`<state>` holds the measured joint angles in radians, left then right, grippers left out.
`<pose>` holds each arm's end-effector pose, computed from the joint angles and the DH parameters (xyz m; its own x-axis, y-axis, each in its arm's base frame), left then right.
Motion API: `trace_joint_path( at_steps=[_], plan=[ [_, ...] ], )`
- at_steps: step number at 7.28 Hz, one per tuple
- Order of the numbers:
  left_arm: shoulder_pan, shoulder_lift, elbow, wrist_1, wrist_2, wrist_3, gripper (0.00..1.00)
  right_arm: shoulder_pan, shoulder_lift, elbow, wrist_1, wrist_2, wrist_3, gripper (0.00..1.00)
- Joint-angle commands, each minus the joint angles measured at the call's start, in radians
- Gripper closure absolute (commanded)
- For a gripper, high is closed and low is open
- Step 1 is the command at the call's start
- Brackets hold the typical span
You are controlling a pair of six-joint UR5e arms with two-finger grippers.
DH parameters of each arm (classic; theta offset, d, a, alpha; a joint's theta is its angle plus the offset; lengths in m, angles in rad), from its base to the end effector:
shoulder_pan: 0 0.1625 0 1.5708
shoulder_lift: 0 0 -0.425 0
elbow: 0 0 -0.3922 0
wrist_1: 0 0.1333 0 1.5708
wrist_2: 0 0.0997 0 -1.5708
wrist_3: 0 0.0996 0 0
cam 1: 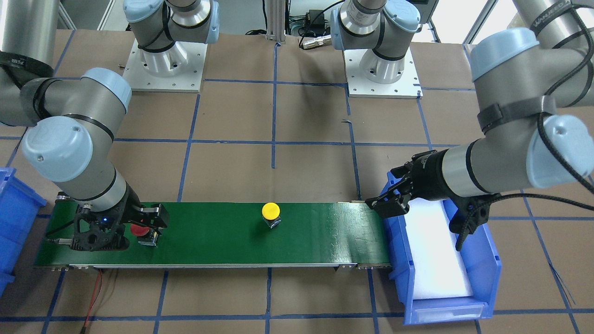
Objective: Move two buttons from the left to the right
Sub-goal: 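Grasp the red button with the right gripper while the left gripper rises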
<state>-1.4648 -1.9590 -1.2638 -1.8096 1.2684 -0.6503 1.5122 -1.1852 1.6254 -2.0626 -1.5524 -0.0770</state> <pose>-0.0968 -0.6303 0.4024 -0.6868 -0.7260 0.0345 -0.6486 0.6337 0.4215 0.0986 -0.6262 0.2949 -0.9997 -0.0193 -0.0143 -0.0185 0.9984 -0.0528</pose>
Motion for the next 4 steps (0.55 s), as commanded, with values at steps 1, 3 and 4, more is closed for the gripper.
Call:
trace_joint_path(
  at_steps=[1, 3, 4],
  plan=[
    [-0.006, 0.128, -0.063, -0.001, 0.1, 0.062, 0.0, -0.004, -0.004, -0.004, 0.001, 0.002, -0.006, 0.82],
    [-0.006, 0.282, -0.225, 0.107, 0.236, 0.218, 0.0, -0.029, -0.019, -0.051, 0.031, -0.003, -0.033, 0.86],
    [-0.009, 0.302, -0.241, 0.183, 0.302, 0.356, 0.0, -0.068, -0.036, -0.128, 0.141, -0.011, -0.046, 0.86]
  ],
)
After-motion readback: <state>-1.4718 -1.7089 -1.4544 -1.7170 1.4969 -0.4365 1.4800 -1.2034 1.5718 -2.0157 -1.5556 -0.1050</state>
